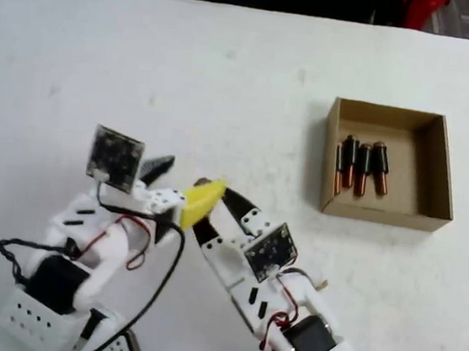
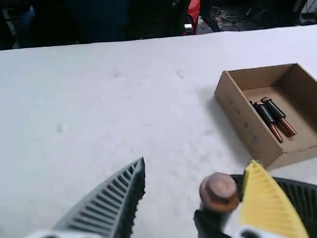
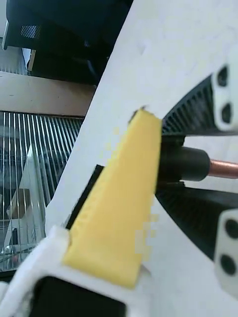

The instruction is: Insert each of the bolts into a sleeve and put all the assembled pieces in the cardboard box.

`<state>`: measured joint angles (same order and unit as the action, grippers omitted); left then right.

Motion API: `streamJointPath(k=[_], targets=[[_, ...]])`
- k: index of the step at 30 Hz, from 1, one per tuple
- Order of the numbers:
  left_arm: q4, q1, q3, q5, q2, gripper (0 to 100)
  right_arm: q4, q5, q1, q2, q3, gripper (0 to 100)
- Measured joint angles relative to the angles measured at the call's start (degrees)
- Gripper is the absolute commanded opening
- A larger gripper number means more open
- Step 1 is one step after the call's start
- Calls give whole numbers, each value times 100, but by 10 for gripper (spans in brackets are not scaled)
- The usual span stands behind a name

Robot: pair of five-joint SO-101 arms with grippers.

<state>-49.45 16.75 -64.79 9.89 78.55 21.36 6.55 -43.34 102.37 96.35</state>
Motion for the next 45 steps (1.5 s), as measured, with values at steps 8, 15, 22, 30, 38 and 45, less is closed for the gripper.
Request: streamJointPath(k=[8,15,22,30,38,45], targets=[[0,-914,1002,-413,9,257,0,0,369,0,0,17],[0,-2664,1108,-1108,0,27,0,0,958,0,0,17],[-290,-3218,1108,-1266,0,28,0,0,1591,0,0,17],[-1222,-3253,1029,-1266,26,21,123,0,2198,0,-114,17],[-1240,-3253,396,-1266,18,20,1248,0,2602,0,-844,17],[-1240,-3086,-246,-1266,659,20,1943,105,2936,0,-1644,17]])
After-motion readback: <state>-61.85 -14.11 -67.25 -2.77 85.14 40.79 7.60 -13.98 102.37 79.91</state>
